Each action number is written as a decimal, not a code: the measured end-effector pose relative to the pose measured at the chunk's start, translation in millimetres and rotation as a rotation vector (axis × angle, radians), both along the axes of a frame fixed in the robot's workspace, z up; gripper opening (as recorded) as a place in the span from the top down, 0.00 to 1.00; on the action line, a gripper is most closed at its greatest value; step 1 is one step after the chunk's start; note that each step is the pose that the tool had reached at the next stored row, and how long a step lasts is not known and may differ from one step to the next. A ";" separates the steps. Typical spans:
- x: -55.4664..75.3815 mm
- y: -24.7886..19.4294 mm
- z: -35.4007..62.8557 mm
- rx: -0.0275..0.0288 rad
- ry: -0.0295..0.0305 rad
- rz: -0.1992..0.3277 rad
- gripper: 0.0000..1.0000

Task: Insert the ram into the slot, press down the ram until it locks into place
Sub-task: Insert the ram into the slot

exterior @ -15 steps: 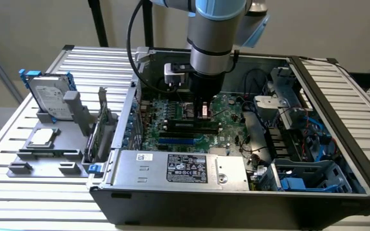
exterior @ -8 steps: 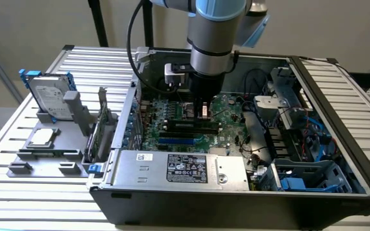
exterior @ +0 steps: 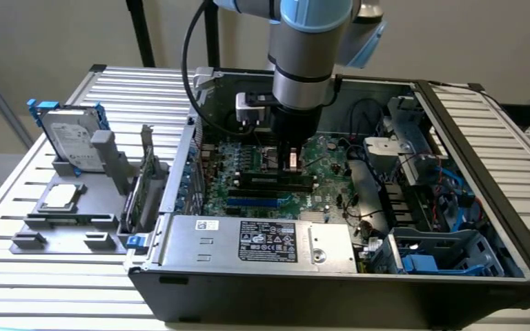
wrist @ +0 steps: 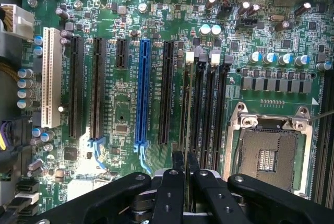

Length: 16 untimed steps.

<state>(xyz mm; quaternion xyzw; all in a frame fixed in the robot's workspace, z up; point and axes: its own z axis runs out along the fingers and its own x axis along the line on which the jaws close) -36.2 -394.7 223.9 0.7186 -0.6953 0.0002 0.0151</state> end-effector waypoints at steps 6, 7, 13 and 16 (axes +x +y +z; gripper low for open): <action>0.0 0.0 -0.7 -0.0002 0.0001 0.000 0.87; 0.0 0.0 -0.7 -0.0001 0.0000 0.000 0.87; 0.0 0.0 -0.8 -0.0001 0.0000 0.000 0.85; 0.0 0.0 -0.8 0.0000 0.0000 0.000 0.79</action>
